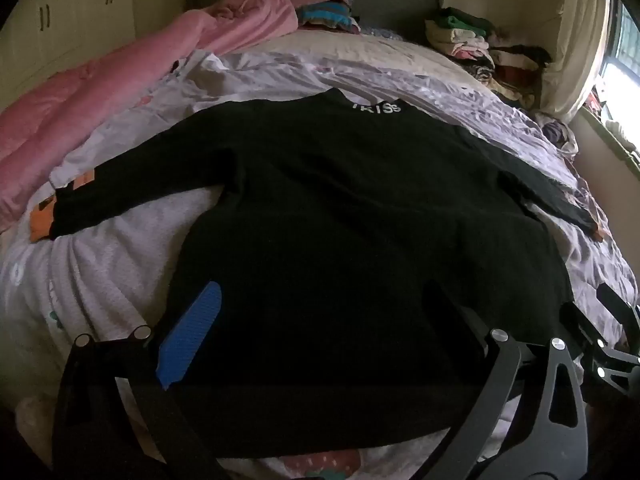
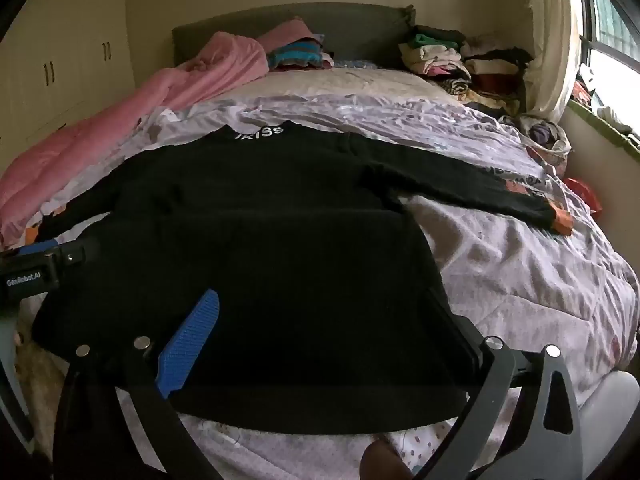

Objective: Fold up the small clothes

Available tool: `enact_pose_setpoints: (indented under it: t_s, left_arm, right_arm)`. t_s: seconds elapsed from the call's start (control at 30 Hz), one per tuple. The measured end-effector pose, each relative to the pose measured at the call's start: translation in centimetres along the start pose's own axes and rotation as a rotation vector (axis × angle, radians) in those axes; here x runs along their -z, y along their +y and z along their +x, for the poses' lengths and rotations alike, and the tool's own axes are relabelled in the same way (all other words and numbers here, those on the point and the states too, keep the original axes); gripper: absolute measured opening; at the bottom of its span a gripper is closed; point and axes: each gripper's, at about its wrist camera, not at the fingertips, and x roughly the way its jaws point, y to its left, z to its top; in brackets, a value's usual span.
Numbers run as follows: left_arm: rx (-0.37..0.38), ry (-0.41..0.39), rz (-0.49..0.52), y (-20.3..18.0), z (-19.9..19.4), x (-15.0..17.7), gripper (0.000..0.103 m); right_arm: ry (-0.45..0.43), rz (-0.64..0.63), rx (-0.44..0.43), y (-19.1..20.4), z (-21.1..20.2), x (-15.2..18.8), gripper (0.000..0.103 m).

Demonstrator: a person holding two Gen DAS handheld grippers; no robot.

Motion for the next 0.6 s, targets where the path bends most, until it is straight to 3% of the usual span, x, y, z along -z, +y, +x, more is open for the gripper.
enact_pose_setpoints:
  t_s: [0.6]
  left_arm:
    - [0.004, -0.010, 0.004, 0.02, 0.08, 0.01, 0.094]
  right_arm:
    - [-0.001, -0.031, 0.005, 0.27, -0.62, 0.16, 0.099]
